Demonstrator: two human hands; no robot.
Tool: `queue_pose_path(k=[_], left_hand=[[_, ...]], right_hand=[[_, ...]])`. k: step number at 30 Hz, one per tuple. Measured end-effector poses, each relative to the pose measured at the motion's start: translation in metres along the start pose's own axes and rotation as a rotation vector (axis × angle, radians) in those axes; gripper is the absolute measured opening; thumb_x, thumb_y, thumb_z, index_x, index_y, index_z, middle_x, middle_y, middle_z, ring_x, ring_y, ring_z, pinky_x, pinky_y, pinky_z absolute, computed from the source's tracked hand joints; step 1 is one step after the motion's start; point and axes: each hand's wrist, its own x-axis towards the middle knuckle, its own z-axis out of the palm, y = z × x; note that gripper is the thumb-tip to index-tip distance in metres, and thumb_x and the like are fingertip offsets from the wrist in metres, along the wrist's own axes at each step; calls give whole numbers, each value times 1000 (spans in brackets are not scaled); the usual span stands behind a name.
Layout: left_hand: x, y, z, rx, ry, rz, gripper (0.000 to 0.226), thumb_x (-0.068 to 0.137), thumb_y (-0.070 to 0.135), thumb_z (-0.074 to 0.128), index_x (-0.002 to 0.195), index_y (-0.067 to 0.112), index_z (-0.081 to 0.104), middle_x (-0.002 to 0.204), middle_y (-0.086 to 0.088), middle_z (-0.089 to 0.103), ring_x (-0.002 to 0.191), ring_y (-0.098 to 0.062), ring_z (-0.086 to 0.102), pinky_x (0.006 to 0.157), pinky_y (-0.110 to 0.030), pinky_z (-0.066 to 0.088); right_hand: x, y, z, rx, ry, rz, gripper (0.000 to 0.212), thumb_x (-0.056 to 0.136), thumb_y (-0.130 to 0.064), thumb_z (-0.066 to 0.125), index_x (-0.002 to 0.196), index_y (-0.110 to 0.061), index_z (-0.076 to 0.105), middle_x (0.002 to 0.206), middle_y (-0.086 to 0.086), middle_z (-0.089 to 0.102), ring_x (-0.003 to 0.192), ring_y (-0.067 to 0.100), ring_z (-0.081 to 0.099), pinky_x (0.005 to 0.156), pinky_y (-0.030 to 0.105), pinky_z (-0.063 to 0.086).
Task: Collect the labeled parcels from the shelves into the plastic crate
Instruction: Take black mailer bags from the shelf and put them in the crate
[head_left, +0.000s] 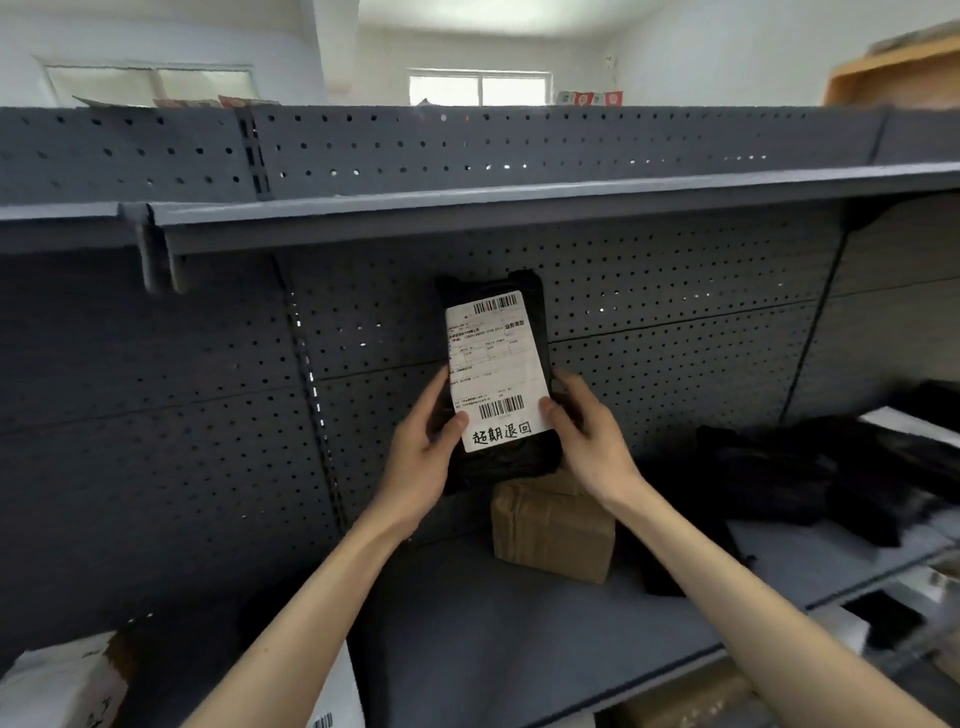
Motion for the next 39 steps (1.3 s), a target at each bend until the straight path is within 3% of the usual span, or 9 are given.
queue_pose_path(k=[4, 6, 8, 12, 16, 25, 29, 34, 39], left_hand=[[20, 3, 41, -89, -137, 26, 60, 101, 6, 56, 151, 33, 38, 136, 19, 57, 127, 7, 53, 105, -18, 46], [25, 8, 66, -153, -216, 19, 59, 101, 5, 56, 152, 28, 38, 129, 21, 59, 117, 12, 57, 95, -13, 49], [25, 15, 93, -224, -308, 14, 59, 101, 5, 56, 153, 24, 37, 132, 14, 60, 111, 14, 59, 88, -10, 50], [15, 28, 151, -308, -505, 21, 58, 102, 5, 54, 154, 24, 37, 145, 8, 54, 125, 6, 54, 97, -10, 47], [-3, 42, 213, -344, -649, 90, 59, 100, 0, 55, 154, 20, 39, 148, 10, 50, 138, -2, 45, 115, -20, 35], [-42, 93, 358, -501, -910, 140, 59, 101, -3, 52, 152, 23, 40, 125, 12, 65, 115, 2, 62, 90, -14, 52], [-47, 116, 421, -563, -981, 152, 59, 102, -2, 51, 148, 33, 41, 124, 9, 65, 110, 3, 65, 83, -15, 55], [-35, 138, 504, -579, -1027, 213, 59, 102, -1, 50, 143, 41, 41, 127, 5, 66, 118, -12, 65, 82, -20, 57], [-15, 146, 580, -583, -1003, 212, 62, 103, 3, 52, 125, 60, 49, 125, 22, 66, 126, -11, 59, 101, -45, 54]], right_hand=[[-11, -6, -42, -113, 151, 42, 42, 102, -22, 52, 143, -15, 47, 128, -4, 64, 116, 1, 59, 98, 21, 48], [-22, -11, -66, -170, 235, 65, 40, 102, -17, 53, 141, -12, 48, 126, -4, 64, 107, -12, 58, 88, 7, 44], [-38, -16, -90, -218, 313, 87, 38, 101, -15, 53, 139, -12, 50, 125, -2, 64, 101, -17, 58, 84, 4, 42], [-83, -31, -147, -401, 466, 186, 34, 102, -23, 52, 136, -15, 54, 109, -2, 65, 89, -8, 59, 79, 9, 44], [-137, -51, -220, -727, 598, 332, 28, 103, -24, 50, 124, -11, 63, 111, 5, 68, 97, 15, 63, 85, 31, 49], [-232, -89, -365, -1239, 602, 784, 30, 103, -34, 46, 109, -10, 64, 109, 7, 65, 99, 27, 60, 72, 35, 42], [-248, -88, -426, -1384, 561, 876, 36, 103, -40, 43, 111, -11, 62, 114, 10, 65, 103, 29, 59, 78, 38, 47], [-245, -73, -511, -1444, 569, 912, 38, 102, -42, 43, 111, -12, 62, 112, 9, 65, 98, 27, 60, 77, 39, 50], [-225, -46, -588, -1473, 570, 918, 37, 102, -41, 42, 112, -11, 62, 113, 8, 64, 99, 26, 61, 82, 42, 53]])
